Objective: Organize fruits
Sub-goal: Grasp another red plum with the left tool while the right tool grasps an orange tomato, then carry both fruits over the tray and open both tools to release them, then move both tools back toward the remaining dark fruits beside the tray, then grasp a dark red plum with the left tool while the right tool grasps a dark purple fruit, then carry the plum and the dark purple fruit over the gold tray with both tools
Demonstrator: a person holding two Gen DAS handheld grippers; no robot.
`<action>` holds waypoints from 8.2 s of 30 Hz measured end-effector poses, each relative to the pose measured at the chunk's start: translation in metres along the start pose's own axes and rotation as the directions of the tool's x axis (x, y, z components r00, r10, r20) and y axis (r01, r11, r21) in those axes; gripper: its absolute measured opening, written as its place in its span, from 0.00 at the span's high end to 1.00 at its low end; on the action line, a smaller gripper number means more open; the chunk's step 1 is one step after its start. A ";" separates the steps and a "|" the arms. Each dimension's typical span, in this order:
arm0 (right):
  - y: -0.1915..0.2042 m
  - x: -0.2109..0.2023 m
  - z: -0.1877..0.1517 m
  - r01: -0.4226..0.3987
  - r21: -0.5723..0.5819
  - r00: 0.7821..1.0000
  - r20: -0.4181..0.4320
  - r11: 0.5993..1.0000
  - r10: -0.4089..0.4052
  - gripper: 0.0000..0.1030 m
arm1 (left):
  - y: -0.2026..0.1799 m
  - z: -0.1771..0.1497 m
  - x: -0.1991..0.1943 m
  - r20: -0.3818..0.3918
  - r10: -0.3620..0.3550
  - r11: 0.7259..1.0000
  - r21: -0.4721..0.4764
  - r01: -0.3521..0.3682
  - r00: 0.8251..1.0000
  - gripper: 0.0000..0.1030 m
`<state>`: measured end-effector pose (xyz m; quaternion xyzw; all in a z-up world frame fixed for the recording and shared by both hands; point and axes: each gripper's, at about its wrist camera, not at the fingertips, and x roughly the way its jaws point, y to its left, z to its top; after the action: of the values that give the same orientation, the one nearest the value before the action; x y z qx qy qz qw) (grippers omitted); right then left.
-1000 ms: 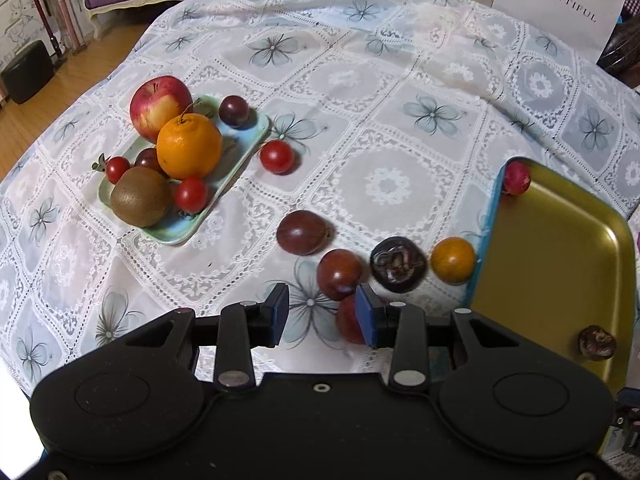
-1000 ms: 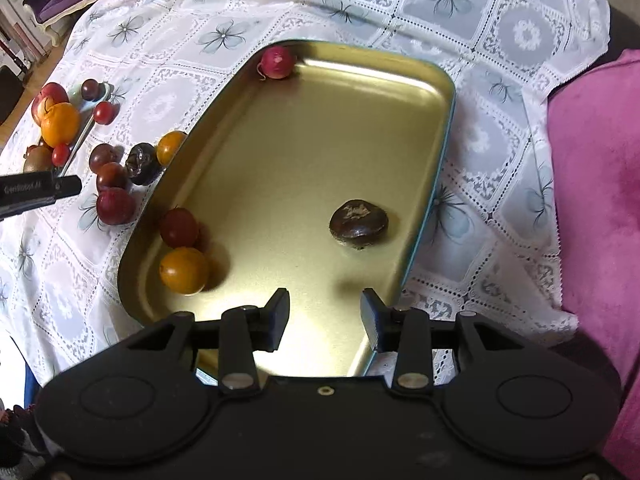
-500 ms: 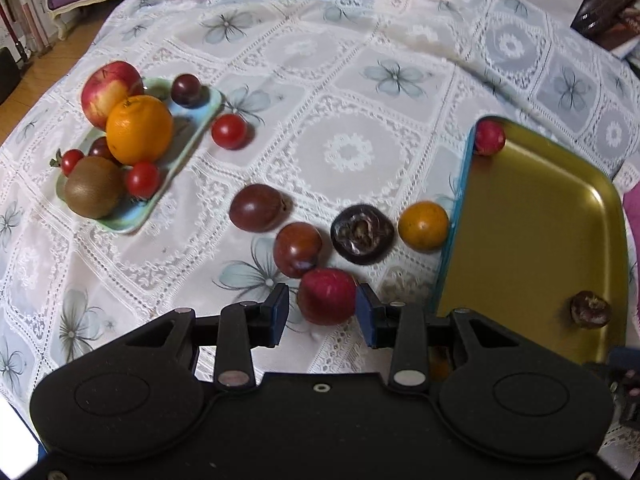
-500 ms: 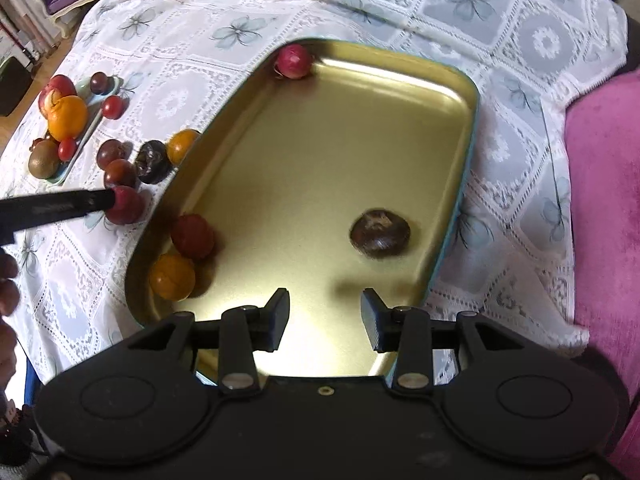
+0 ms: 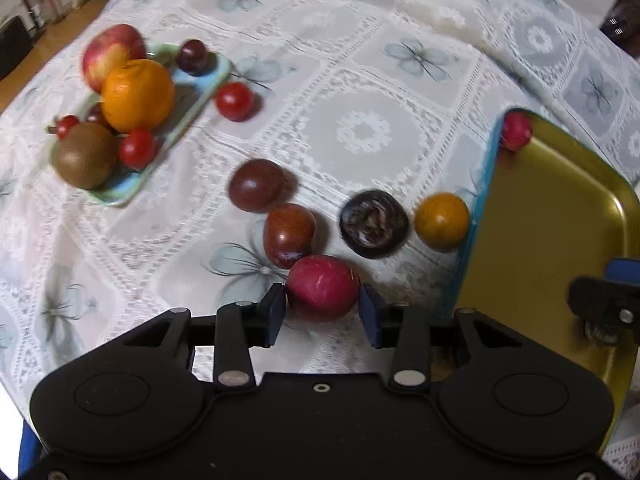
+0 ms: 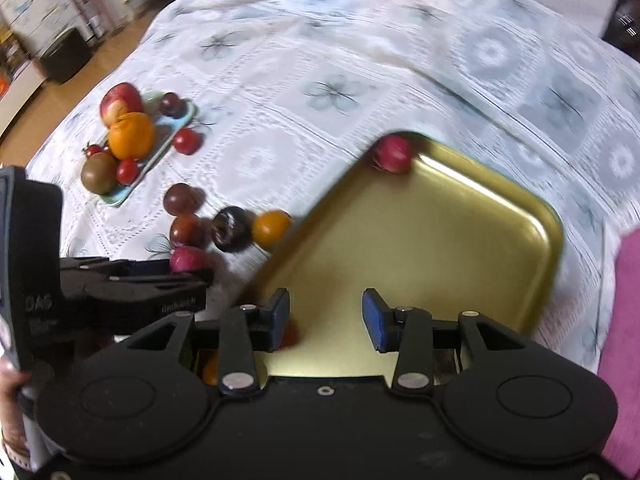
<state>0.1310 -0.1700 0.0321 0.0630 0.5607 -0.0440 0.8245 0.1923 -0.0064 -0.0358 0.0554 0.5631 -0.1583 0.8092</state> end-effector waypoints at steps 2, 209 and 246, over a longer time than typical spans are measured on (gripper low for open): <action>0.009 0.005 0.008 0.008 -0.033 1.000 0.002 0.999 -0.008 0.58 | 0.007 0.002 -0.007 0.023 0.019 1.000 -0.022 -0.018 1.000 0.52; 0.081 0.062 0.038 -0.047 -0.195 0.999 -0.007 0.980 0.046 0.57 | 0.082 0.032 -0.010 0.059 0.052 0.959 -0.282 -0.033 0.997 0.58; 0.084 0.049 0.021 -0.005 -0.170 1.000 0.018 0.985 0.008 0.55 | 0.076 0.019 -0.020 0.066 0.103 0.952 -0.296 -0.079 0.993 0.58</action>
<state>0.1802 -0.0904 -0.0009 -0.0060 0.5545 0.0059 0.8321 0.2278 0.0641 -0.0175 -0.0455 0.5441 -0.0379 0.8370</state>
